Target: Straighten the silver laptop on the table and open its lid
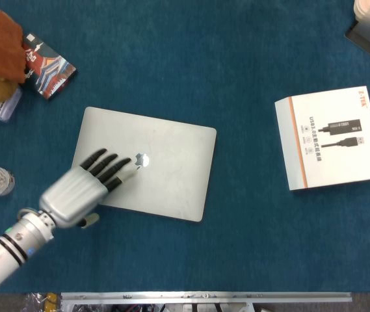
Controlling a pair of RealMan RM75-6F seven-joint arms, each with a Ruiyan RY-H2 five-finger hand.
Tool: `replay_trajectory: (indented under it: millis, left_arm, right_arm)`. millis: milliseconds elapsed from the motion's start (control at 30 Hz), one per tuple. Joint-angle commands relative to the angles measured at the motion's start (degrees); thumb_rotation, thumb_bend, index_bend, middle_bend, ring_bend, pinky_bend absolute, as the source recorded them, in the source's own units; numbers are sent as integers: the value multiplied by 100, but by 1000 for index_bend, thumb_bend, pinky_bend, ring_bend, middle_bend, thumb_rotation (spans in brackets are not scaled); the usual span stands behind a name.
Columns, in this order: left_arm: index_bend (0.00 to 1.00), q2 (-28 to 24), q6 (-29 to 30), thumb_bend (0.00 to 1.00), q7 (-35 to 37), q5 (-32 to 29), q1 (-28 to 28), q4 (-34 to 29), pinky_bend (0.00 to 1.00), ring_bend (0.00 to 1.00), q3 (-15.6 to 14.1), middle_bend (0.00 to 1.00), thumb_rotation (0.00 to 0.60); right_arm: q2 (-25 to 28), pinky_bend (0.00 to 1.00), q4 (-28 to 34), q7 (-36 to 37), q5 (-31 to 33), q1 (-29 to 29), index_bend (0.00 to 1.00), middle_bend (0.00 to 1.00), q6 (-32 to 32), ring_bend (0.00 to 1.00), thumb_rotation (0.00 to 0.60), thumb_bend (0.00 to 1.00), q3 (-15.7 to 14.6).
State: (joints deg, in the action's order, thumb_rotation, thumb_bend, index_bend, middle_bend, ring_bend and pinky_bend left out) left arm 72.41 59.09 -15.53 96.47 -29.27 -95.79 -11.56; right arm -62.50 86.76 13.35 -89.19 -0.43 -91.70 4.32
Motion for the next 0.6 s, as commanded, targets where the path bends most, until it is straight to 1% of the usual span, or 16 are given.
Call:
replay_trajectory:
  millis: [33, 200, 333, 433, 600]
  left_arm:
    - [0, 187, -218, 203, -113, -28, -66, 11, 0, 0, 24, 0, 600]
    - [0, 521, -398, 203, -240, -91, -134, 120, 0, 0, 147, 0, 600]
    - [0, 743, -607, 203, -311, -348, -179, 178, 0, 0, 275, 0, 595]
    - [0, 899, -636, 203, -293, -462, -190, 215, 0, 0, 366, 0, 582]
    - [0, 1035, -836, 203, -404, -642, -260, 239, 0, 0, 416, 0, 559]
  right_arm:
    - [-2, 74, -5, 7, -1, -4, 16, 174, -5, 88, 600, 252, -6]
    - [7, 74, -15, 28, -3, -12, 16, 174, -21, 88, 600, 252, -16]
    - [25, 74, -18, 73, 41, -31, 16, 174, -31, 88, 600, 252, -10]
    - [37, 74, -32, 98, 54, -46, 16, 174, -47, 88, 600, 252, -11]
    - [62, 74, -54, 142, 73, -69, 16, 174, -68, 88, 600, 252, -13]
